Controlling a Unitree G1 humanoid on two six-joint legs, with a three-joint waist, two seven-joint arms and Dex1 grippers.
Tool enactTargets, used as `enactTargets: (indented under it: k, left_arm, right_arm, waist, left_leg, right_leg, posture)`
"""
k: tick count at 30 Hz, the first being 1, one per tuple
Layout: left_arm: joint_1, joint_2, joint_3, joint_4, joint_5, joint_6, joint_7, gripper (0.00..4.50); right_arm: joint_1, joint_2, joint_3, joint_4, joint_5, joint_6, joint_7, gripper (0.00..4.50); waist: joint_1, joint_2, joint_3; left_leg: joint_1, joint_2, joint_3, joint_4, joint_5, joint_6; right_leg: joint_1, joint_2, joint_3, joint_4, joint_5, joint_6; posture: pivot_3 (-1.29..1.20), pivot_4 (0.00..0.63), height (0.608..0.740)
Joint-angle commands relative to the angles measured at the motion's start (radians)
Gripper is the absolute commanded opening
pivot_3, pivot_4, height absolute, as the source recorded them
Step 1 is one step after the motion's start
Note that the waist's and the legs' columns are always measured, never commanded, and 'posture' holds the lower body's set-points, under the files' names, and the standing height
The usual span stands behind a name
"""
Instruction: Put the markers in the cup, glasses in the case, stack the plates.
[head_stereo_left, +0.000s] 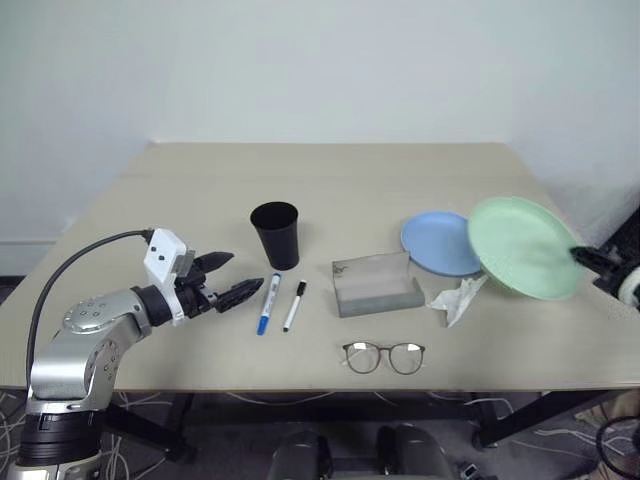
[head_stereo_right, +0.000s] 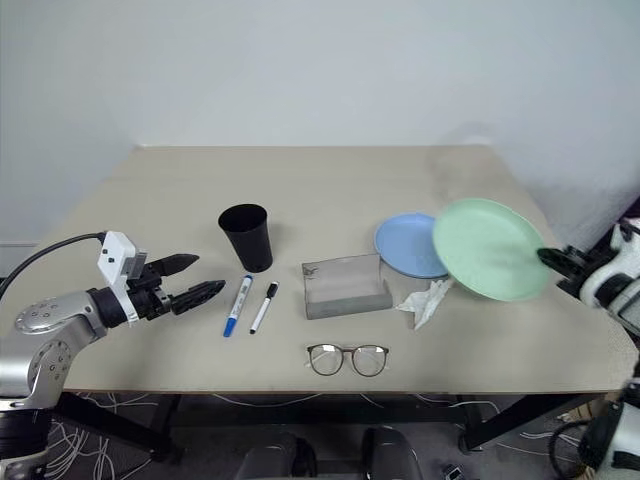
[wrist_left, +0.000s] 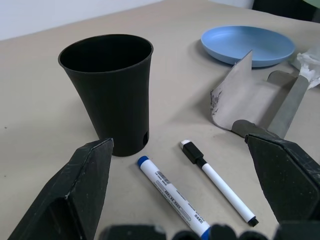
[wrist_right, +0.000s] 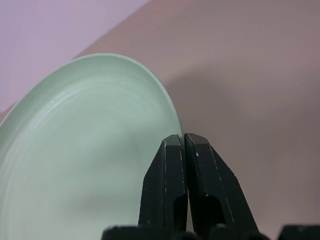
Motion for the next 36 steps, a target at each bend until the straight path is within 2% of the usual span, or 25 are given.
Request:
enactTargets:
  k: [1,7,10,19,25,36]
  left_arm:
    - [-0.023,0.006,0.007,-0.038,-0.010,0.001,0.008,4.50]
    - [-0.008,0.000,0.019,-0.062,-0.016,0.011,0.028,4.50]
    - [0.021,-0.007,0.035,-0.091,-0.023,0.018,0.045,4.50]
    - [0.088,-0.013,0.081,-0.153,-0.043,0.032,0.085,4.50]
    - [0.107,-0.008,0.094,-0.167,-0.054,0.035,0.098,4.50]
    - [0.083,-0.002,0.081,-0.136,-0.048,0.023,0.087,4.50]
  right_arm:
    - [-0.108,0.035,0.081,-0.074,-0.023,0.014,-0.052,0.02]
    - [-0.282,0.119,0.214,0.066,-0.149,-0.066,-0.159,0.02]
    - [-0.371,0.164,0.255,0.226,-0.223,-0.172,-0.213,0.02]
    - [-0.501,0.200,0.262,0.542,-0.311,-0.399,-0.300,0.02]
    - [-0.517,0.185,0.256,0.608,-0.330,-0.439,-0.295,0.02]
    - [-0.511,0.201,0.265,0.608,-0.354,-0.431,-0.281,0.02]
  waist:
    - [0.000,0.000,0.000]
    - [0.008,0.001,0.000]
    - [0.010,0.000,0.000]
    - [0.007,0.000,0.000]
    - [0.006,0.000,0.000]
    - [0.006,0.001,0.000]
  left_leg:
    - [0.000,0.000,0.000,0.000,0.000,0.000]
    - [-0.001,-0.001,0.001,0.000,0.000,0.000]
    - [-0.002,-0.003,0.001,-0.002,0.000,0.000]
    - [-0.001,-0.007,0.002,-0.008,0.000,-0.007]
    - [0.002,-0.006,0.002,-0.007,-0.001,-0.002]
    - [0.003,-0.006,0.002,-0.005,0.000,-0.001]
  right_leg:
    - [0.000,0.000,0.000,0.000,0.000,0.000]
    - [-0.001,0.000,0.002,0.001,0.000,-0.001]
    - [-0.002,0.000,0.004,0.001,0.002,-0.002]
    - [-0.004,0.002,0.010,0.002,0.004,0.001]
    - [-0.001,0.003,0.010,0.002,0.004,0.001]
    - [0.000,0.002,0.010,0.003,0.004,0.000]
  posture:
    - [0.00,0.000,0.727]
    - [0.00,0.000,0.727]
    - [0.00,0.000,0.727]
    - [0.00,0.000,0.727]
    - [0.00,0.000,0.727]
    - [0.00,0.000,0.727]
